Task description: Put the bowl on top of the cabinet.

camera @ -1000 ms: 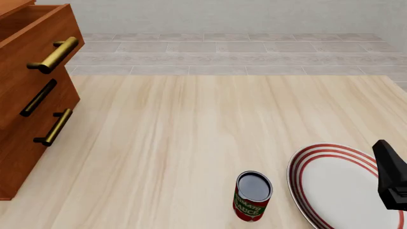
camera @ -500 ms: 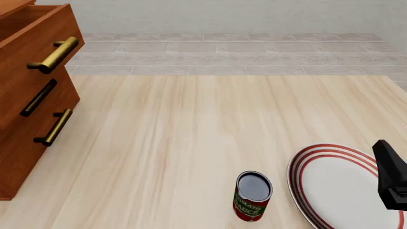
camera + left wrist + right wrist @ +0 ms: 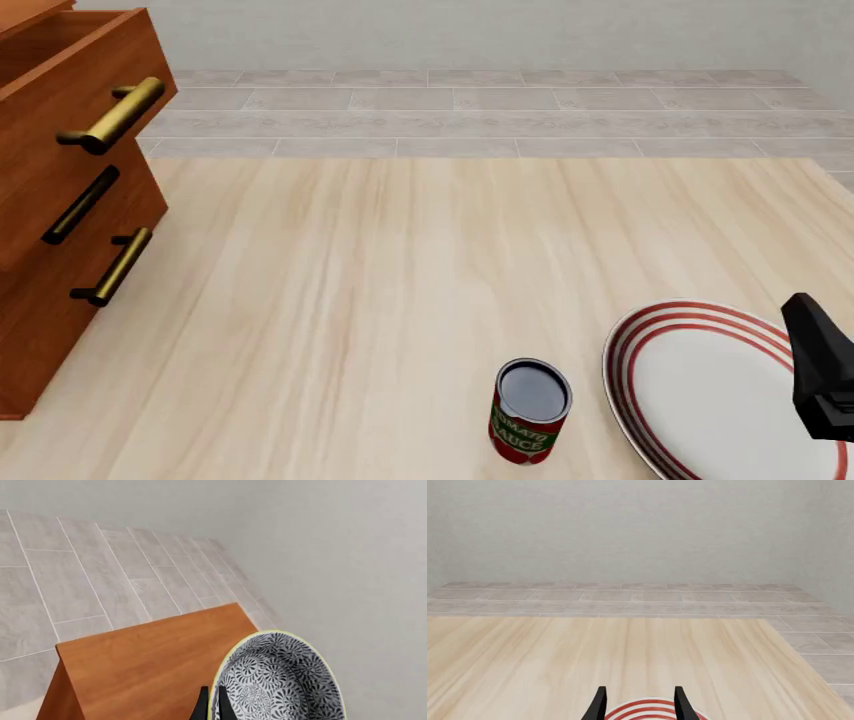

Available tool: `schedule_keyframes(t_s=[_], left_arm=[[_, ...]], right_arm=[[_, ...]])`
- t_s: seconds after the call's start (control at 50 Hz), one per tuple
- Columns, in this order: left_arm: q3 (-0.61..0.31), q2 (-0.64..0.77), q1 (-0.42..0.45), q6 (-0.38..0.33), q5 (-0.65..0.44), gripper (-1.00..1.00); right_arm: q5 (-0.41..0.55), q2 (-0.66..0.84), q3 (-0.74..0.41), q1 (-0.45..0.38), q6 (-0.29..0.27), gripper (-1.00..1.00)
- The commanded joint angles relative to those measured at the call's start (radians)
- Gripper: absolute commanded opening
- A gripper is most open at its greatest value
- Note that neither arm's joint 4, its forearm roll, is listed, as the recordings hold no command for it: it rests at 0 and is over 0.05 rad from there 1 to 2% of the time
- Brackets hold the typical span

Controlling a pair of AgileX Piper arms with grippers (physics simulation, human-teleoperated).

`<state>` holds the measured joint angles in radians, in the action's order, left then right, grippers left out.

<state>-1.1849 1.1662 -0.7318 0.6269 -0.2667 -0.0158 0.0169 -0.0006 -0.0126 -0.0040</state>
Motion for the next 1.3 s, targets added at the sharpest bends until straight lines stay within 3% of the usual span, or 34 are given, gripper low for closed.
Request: schedule_keyframes(t_s=[0.02,1.3], left_arm=[[-0.007,0.015,-0.012,-0.01,0.015,-1.0],[0.015,0.051,-0.055,-0.067,0.07,-1.0]], right_arm=[[0.0,0.0,0.0,0.0,0.0,1.0],[0.0,0.0,0.0,0.0,0.0,1.0]])
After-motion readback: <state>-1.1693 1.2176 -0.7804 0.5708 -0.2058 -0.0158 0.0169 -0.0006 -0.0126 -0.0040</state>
